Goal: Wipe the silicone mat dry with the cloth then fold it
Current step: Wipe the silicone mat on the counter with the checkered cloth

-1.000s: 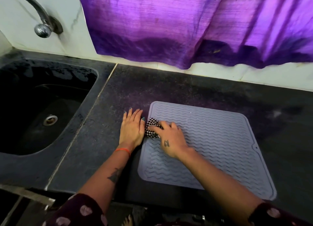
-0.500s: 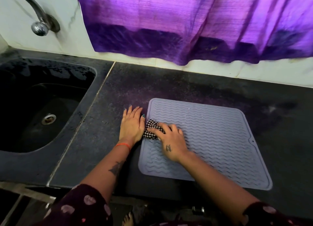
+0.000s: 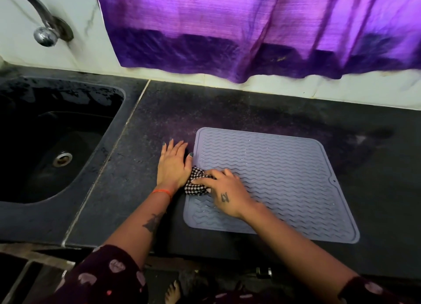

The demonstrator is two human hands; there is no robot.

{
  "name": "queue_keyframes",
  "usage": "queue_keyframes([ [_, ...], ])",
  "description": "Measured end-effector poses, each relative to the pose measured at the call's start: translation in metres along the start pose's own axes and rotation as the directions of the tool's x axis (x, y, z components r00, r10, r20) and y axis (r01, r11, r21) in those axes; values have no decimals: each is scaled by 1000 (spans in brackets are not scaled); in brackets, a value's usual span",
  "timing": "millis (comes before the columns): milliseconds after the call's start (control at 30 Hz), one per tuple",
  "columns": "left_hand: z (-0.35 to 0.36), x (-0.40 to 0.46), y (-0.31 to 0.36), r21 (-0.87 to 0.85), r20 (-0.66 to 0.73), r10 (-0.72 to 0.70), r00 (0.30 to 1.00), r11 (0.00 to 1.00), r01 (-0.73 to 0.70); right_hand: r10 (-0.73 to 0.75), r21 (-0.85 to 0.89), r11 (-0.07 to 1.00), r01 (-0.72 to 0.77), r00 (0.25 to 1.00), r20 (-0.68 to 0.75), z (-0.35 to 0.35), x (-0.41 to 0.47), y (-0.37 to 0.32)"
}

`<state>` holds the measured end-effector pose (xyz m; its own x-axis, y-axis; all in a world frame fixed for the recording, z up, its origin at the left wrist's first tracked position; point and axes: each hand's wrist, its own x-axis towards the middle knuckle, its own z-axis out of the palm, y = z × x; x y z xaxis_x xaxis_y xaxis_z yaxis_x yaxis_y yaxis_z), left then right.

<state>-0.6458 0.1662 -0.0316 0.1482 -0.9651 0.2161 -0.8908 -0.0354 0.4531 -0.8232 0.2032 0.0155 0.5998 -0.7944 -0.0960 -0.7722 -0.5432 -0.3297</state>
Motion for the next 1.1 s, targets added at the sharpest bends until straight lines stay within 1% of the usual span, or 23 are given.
queue_keyframes([
  [133, 0, 0, 0, 0, -1, 0, 1000, 1000, 0, -23, 2, 1000, 23, 992, -126, 21, -15, -4],
  [167, 0, 0, 1, 2, 1, -1, 1000, 1000, 1, -23, 7, 1000, 24, 992, -122, 18, -13, -3],
  [267, -1, -1, 1, 11, 9, 5, 1000, 1000, -5, -19, 41, 999, 21, 999, -34, 4, -8, -1],
  [300, 0, -2, 0, 14, 7, 7, 1000, 1000, -7, -26, 52, 998, 27, 999, -29, 3, -10, -2],
  [367, 0, -1, 0, 13, 2, 10, 1000, 1000, -10, -33, 85, 996, 38, 998, -56, 8, -19, -5],
  [467, -1, -1, 1, 4, 0, 5, 1000, 1000, -5, -40, 93, 994, 51, 992, -120, 20, -25, -4],
  [600, -1, -3, 1, 11, 2, 11, 1000, 1000, -11, -55, 57, 997, 57, 998, -42, 8, -21, -4],
  [767, -1, -1, 0, 14, 1, 13, 1000, 1000, -13, -58, 116, 991, 73, 991, -122, 20, -34, -5],
  [833, 0, -2, 1, 9, 0, 17, 1000, 1000, -17, -58, 121, 990, 71, 993, -106, 15, -30, -5],
  [933, 0, -2, 1, 5, -2, 15, 1000, 1000, -15, -62, 140, 988, 67, 997, -45, 9, -30, -5],
  [1033, 0, -1, 0, 12, 1, 9, 1000, 1000, -9, -86, 112, 989, 100, 988, -126, 16, -39, -6],
  [1100, 1, -1, 0, 12, 3, 6, 1000, 1000, -6, -104, 82, 990, 115, 986, -132, 19, -38, -5],
])
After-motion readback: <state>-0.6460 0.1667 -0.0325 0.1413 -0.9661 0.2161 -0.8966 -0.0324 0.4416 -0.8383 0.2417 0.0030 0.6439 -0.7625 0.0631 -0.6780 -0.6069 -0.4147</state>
